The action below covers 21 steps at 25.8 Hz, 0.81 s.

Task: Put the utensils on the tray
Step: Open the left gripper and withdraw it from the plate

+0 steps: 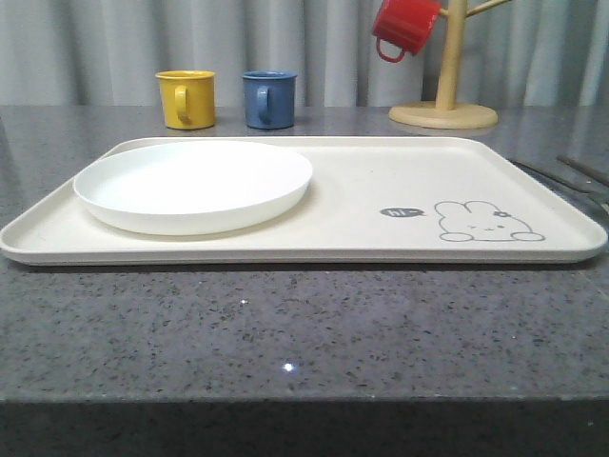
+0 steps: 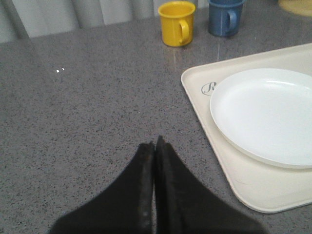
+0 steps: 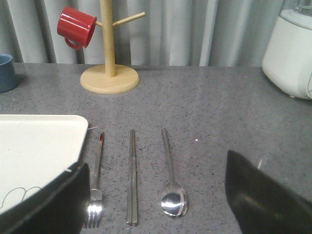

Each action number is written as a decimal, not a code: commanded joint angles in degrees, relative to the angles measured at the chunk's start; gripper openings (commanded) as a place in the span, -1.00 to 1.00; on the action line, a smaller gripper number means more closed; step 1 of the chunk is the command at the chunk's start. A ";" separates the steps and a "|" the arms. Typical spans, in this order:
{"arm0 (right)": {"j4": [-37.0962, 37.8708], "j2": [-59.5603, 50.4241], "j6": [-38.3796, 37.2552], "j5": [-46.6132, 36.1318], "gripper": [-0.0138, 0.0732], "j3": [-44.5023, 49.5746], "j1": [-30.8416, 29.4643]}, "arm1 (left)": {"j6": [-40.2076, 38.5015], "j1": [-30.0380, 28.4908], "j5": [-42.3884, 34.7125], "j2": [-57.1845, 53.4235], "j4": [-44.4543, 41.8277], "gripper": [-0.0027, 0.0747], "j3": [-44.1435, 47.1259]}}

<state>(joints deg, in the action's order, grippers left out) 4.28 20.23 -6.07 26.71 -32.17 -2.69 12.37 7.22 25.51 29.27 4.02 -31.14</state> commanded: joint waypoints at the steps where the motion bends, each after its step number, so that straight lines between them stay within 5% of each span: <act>1: 0.73 0.90 0.27 -4.09 0.68 -2.01 -0.28 | -0.58 -0.09 -7.00 -7.68 0.57 -0.98 3.40; 7: 0.73 0.90 0.27 -4.09 0.68 -2.01 -0.28 | -0.58 -0.09 -7.72 -17.46 0.57 -0.98 8.03; 21: 0.73 0.90 0.27 -4.77 0.68 -2.01 -0.28 | -0.58 -0.09 -7.61 -17.76 0.57 -0.98 8.42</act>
<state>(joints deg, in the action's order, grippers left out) 4.28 20.23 -6.07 26.71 -32.17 -2.69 12.34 7.22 22.69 10.93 4.02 -21.07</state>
